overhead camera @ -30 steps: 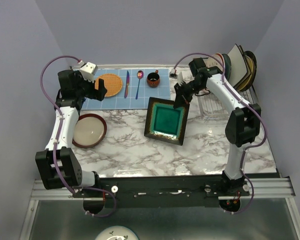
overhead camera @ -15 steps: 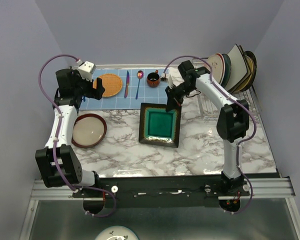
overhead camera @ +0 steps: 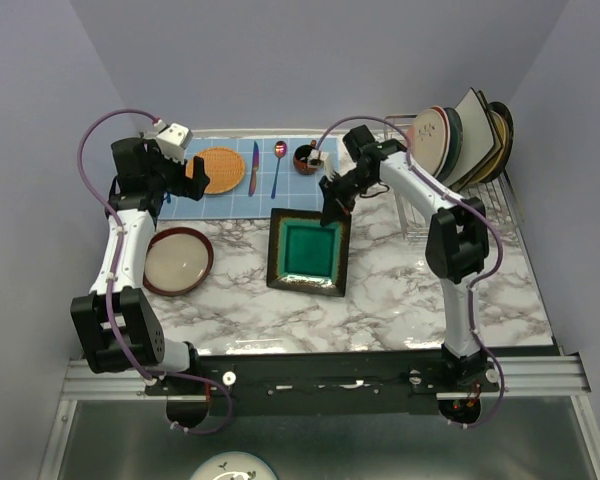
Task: Unload the plates from the dish rack
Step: Place the plate at the center of the board.
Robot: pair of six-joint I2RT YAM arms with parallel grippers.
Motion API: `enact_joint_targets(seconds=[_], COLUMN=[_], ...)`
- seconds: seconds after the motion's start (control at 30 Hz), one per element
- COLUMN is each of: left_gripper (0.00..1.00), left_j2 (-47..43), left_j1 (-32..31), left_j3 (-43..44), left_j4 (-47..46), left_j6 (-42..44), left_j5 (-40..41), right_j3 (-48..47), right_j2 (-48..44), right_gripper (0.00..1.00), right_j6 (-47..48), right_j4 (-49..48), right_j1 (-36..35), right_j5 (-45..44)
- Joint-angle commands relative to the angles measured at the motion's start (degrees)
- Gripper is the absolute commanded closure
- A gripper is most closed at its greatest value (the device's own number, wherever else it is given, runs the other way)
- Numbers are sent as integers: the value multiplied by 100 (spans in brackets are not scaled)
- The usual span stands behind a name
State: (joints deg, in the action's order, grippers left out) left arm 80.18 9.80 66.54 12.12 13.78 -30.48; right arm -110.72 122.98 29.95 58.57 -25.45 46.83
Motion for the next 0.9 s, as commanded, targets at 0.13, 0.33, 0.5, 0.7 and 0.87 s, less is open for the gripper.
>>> enact_joint_targets(seconds=[0.13, 0.33, 0.5, 0.7, 0.87], left_gripper=[8, 8, 8, 8, 8], left_j2=[59, 33, 33, 32, 24], left_j1=[39, 39, 39, 39, 39], left_j3=[-10, -80, -80, -106, -133], left_j4=[36, 10, -8, 36, 45], left_j6=[169, 230, 222, 336, 415], left_j5=[-107, -90, -107, -55, -46], right_j3=[-485, -556, -897, -1338, -1575], right_j2=[288, 499, 797, 1263, 1562], right_gripper=[99, 99, 99, 99, 99], right_j6=[-350, -420, -587, -692, -842], right_j4=[-56, -161, -320, -354, -460], right_j1=[-329, -495, -557, -680, -786], right_j5=[793, 652, 608, 371, 283])
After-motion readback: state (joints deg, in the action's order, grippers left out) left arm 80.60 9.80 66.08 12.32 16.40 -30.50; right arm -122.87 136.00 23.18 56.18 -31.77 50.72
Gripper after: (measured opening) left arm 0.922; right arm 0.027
